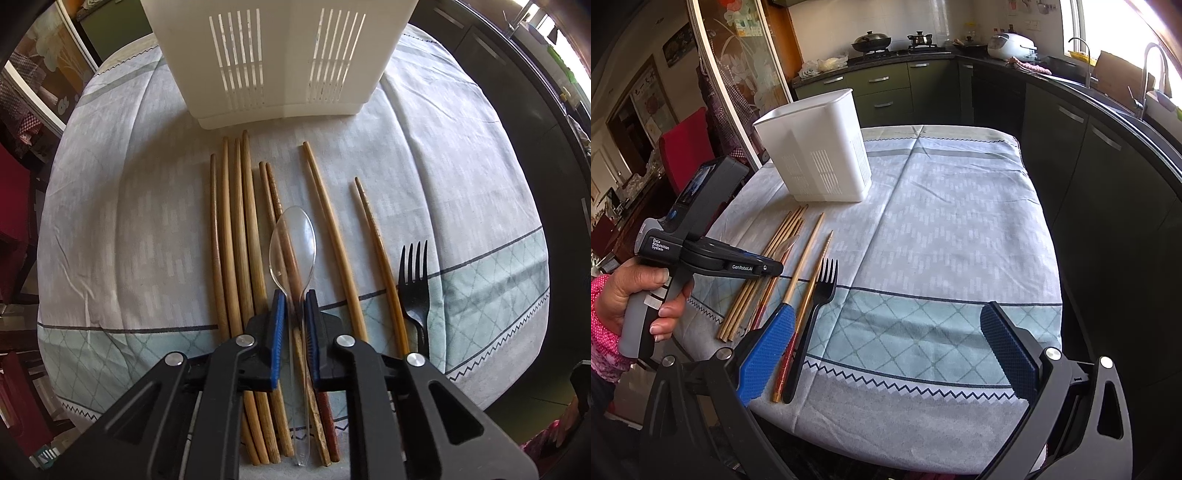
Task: Organize utensils
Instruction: 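Grasp the clear plastic spoon with the left gripper while the right gripper grasps the black fork, then lift the spoon into the white holder and open the left gripper while the right carries the fork over it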
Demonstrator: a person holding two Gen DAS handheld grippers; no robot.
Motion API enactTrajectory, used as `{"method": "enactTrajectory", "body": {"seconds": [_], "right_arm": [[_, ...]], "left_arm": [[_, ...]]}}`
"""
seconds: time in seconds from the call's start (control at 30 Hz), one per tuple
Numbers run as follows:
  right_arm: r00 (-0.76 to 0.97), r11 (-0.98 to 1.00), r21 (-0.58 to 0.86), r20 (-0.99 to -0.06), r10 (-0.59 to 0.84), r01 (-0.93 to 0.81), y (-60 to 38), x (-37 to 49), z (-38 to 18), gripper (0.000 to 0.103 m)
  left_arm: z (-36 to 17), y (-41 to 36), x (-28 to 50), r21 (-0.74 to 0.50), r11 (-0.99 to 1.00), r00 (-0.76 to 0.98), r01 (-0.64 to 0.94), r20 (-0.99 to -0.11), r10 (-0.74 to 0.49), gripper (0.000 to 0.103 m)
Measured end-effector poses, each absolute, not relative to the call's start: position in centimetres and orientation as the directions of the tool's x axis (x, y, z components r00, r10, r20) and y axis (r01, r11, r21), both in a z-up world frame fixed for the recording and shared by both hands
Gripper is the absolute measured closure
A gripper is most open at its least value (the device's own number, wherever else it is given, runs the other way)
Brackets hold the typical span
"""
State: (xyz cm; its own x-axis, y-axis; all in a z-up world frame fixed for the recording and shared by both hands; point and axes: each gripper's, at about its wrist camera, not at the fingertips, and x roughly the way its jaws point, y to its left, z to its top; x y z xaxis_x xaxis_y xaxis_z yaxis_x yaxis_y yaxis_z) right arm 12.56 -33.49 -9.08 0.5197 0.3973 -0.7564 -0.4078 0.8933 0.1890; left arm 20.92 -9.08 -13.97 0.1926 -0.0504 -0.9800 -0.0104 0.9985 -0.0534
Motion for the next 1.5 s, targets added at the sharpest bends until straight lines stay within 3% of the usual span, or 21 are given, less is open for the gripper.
{"method": "enactTrajectory", "body": {"seconds": [0.3, 0.63, 0.77, 0.83, 0.9, 1.07, 1.5], "right_arm": [[0.445, 0.879, 0.201, -0.8, 0.401, -0.431, -31.5, 13.8, -10.1, 0.004], [0.203, 0.835, 0.232, -0.905, 0.373, -0.5, -25.3, 16.3, -12.8, 0.004], [0.133, 0.836, 0.233, -0.932, 0.339, -0.498, -23.3, 17.0, -14.0, 0.015], [0.134, 0.848, 0.199, -0.945, 0.3, -0.491, -22.7, 17.3, -14.5, 0.028], [0.128, 0.859, 0.17, -0.957, 0.262, -0.483, -22.3, 17.5, -15.1, 0.055], [0.106, 0.871, 0.132, -0.973, 0.205, -0.474, -21.2, 17.5, -16.5, 0.074], [0.158, 0.879, 0.025, -0.981, 0.113, -0.476, -17.2, 17.5, -17.8, 0.093]], "left_arm": [[-12.9, -8.1, 21.0, -0.095, 0.996, 0.228, -0.002, -0.969, -0.092, 0.095], [-10.3, -6.5, 18.9, -0.168, 0.986, 0.325, 0.0, -0.932, -0.158, 0.095], [-9.2, -4.8, 17.6, -0.2, 0.98, 0.352, 0.018, -0.916, -0.194, 0.095], [-8.8, -4.5, 17.5, -0.206, 0.978, 0.367, 0.029, -0.908, -0.202, 0.095], [-8.6, -5.3, 17.8, -0.202, 0.979, 0.387, 0.036, -0.9, -0.2, 0.095], [-8.3, -4.5, 17.7, -0.226, 0.973, 0.404, 0.046, -0.886, -0.225, 0.095], [-7.6, -3.3, 17.1, -0.253, 0.965, 0.436, 0.061, -0.863, -0.254, 0.095]]}}
